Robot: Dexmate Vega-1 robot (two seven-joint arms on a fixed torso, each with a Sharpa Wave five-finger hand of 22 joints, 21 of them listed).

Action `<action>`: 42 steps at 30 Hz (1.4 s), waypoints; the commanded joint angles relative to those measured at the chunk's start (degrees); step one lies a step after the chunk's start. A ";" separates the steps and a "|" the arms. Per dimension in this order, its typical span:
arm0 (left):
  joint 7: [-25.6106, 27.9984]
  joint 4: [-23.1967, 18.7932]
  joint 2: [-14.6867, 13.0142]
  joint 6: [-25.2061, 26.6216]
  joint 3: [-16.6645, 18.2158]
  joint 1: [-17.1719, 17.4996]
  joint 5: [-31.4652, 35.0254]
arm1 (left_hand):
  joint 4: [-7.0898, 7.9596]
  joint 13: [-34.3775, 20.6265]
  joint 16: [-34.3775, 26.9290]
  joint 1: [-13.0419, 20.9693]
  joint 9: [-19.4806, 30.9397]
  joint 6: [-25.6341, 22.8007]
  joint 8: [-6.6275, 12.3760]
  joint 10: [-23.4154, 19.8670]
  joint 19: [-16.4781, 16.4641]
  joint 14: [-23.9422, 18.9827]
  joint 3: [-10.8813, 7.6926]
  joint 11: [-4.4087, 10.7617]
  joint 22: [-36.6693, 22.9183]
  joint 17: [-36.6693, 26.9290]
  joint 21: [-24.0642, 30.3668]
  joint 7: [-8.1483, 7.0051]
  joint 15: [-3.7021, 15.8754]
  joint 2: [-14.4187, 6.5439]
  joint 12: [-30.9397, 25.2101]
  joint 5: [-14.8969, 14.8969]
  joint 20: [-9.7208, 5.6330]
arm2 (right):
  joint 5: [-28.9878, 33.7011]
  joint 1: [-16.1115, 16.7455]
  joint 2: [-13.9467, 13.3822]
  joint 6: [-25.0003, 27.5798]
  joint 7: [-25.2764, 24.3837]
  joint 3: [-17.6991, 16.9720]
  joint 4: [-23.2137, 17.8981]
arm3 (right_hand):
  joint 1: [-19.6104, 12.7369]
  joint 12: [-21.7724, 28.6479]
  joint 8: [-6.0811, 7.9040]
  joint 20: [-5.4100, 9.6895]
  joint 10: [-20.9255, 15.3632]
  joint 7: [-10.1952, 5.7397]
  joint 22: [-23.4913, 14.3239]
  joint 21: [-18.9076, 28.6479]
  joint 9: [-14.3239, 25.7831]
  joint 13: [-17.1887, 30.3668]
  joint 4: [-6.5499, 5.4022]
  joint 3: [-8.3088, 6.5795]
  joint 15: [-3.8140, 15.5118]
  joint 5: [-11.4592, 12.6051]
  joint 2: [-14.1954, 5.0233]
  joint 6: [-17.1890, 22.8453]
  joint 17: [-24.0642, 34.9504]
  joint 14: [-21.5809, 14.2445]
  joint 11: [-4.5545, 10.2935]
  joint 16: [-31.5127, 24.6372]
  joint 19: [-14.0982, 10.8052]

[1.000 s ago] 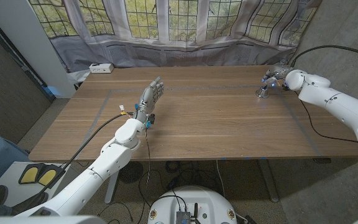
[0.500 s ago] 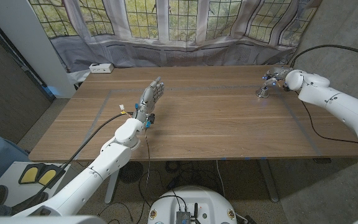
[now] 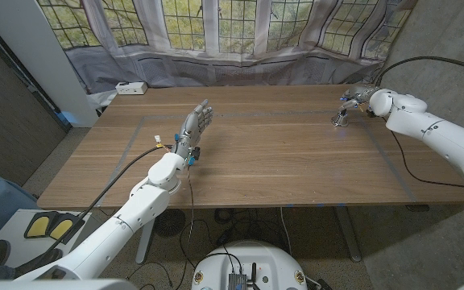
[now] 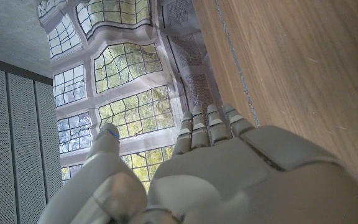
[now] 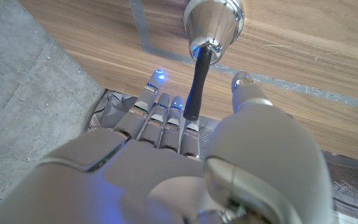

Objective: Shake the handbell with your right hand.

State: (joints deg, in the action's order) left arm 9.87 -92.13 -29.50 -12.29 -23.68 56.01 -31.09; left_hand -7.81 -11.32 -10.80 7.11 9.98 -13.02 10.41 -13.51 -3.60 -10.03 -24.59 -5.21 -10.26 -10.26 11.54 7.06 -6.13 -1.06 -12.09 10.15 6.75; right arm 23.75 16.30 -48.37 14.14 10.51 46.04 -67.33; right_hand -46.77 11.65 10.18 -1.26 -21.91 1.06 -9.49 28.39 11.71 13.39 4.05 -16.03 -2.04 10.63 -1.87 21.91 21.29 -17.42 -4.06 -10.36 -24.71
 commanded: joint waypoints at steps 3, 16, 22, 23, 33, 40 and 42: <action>-0.74 0.37 -0.22 -0.45 0.15 0.09 -0.48 | 0.02 -0.28 -0.13 0.50 0.30 -0.29 0.48 -0.33 0.00 -0.48 -0.19 0.23 -0.15 -0.11 -0.08 0.02 0.09 -0.26 -0.27 -0.09 0.18 | -1.30 2.27 -1.46 2.87 0.65 -2.42 -4.98 | 4.26 -0.69 -0.22 -0.06 5.97 0.23 -0.12 -3.92 -0.01 -0.20 -1.38 0.63 -1.18 0.04 -0.50 -5.09 -0.83 5.68 -0.91 0.21 4.47; -1.09 0.41 -0.37 -0.35 0.09 0.21 -0.74 | 0.03 -0.28 -0.11 0.52 0.31 -0.43 0.50 -0.38 0.01 -0.48 -0.22 0.12 -0.15 -0.11 -0.08 0.00 0.01 -0.31 -0.29 -0.09 0.22 | -7.24 8.33 -2.62 2.32 -6.38 -8.20 -9.53 | 12.05 -0.20 0.58 0.90 16.30 1.84 -0.37 -15.11 -0.55 -1.49 -2.14 2.66 -1.75 -0.14 -1.36 -14.23 -3.61 15.25 -2.21 -0.37 20.56; -1.37 0.71 -0.29 -0.36 -0.04 -0.04 -0.80 | 0.03 -0.28 -0.11 0.54 0.31 -0.40 0.47 -0.38 0.01 -0.47 -0.23 0.02 -0.15 -0.11 -0.08 -0.03 0.05 -0.33 -0.29 -0.09 0.20 | -11.20 11.35 -2.99 -1.52 -10.21 -11.16 -10.44 | 13.30 -0.25 0.78 1.18 17.50 2.03 -0.47 -16.03 -0.61 -1.67 -2.06 3.05 -1.80 -0.14 -1.24 -13.51 -4.38 18.35 -2.41 0.34 21.91; -1.44 0.76 -0.26 -0.33 -0.04 -0.08 -0.88 | 0.03 -0.28 -0.11 0.54 0.31 -0.42 0.48 -0.37 0.00 -0.49 -0.23 0.04 -0.15 -0.11 -0.08 0.00 0.05 -0.33 -0.28 -0.09 0.20 | -11.70 11.83 -3.04 -2.04 -10.86 -11.58 -10.64 | 13.36 -0.24 0.77 1.07 17.55 2.04 -0.47 -15.96 -0.61 -1.68 -2.04 3.06 -1.82 -0.14 -1.25 -13.52 -4.44 18.51 -2.48 0.34 21.66; -2.03 1.16 -0.30 -0.36 -0.23 -0.59 -0.86 | 0.03 -0.28 -0.11 0.58 0.31 -0.49 0.48 -0.38 0.04 -0.52 -0.27 0.17 -0.15 -0.10 -0.09 0.06 0.09 -0.40 -0.28 -0.09 0.16 | -17.11 17.04 -2.65 -8.18 -18.26 -16.32 -12.32 | 13.37 -0.13 0.32 1.36 18.30 1.96 -0.53 -15.03 -0.63 -1.78 -1.44 2.81 -1.45 -0.04 -1.79 -14.86 -5.22 19.08 -2.10 -0.10 18.16; -2.39 1.21 -0.43 -0.22 -0.33 -0.88 -0.87 | 0.02 -0.28 -0.09 0.61 0.31 -0.54 0.48 -0.35 0.01 -0.46 -0.29 0.09 -0.15 -0.10 -0.07 0.17 0.09 -0.42 -0.27 -0.10 0.09 | -19.73 19.48 -1.40 -12.45 -22.77 -18.76 -12.50 | 13.30 0.24 0.24 2.34 17.92 2.78 -0.44 -14.54 -0.66 -1.88 -0.81 2.72 -1.27 -0.02 -1.83 -15.62 -5.82 18.47 -2.08 -0.59 15.56; -2.40 1.20 -0.43 -0.21 -0.30 -0.90 -0.92 | 0.02 -0.28 -0.09 0.61 0.30 -0.55 0.47 -0.37 0.00 -0.47 -0.30 -0.04 -0.15 -0.10 -0.07 0.28 0.06 -0.43 -0.27 -0.10 0.06 | -20.54 20.43 -1.13 -13.87 -23.97 -19.53 -13.08 | 13.29 0.27 0.28 2.42 17.91 2.94 -0.42 -14.49 -0.67 -1.90 -0.73 2.71 -1.26 -0.02 -1.84 -15.60 -5.90 18.48 -2.08 -0.61 15.21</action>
State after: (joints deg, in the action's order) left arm 7.91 -91.09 -29.80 -12.65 -23.87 55.49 -31.92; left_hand -7.81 -11.32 -10.80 7.41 9.98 -13.14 10.41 -13.51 -3.60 -10.03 -24.59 -5.21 -10.26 -10.26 11.54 7.20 -6.13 -1.37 -12.09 10.15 6.75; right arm 7.59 32.39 -50.68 6.24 -6.40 30.52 -78.95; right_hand -33.56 11.67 10.61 1.23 -4.07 3.60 -9.75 13.57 10.91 11.45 3.02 -13.23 -3.27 10.63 -3.56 6.28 15.42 1.16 -5.83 -10.64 -8.63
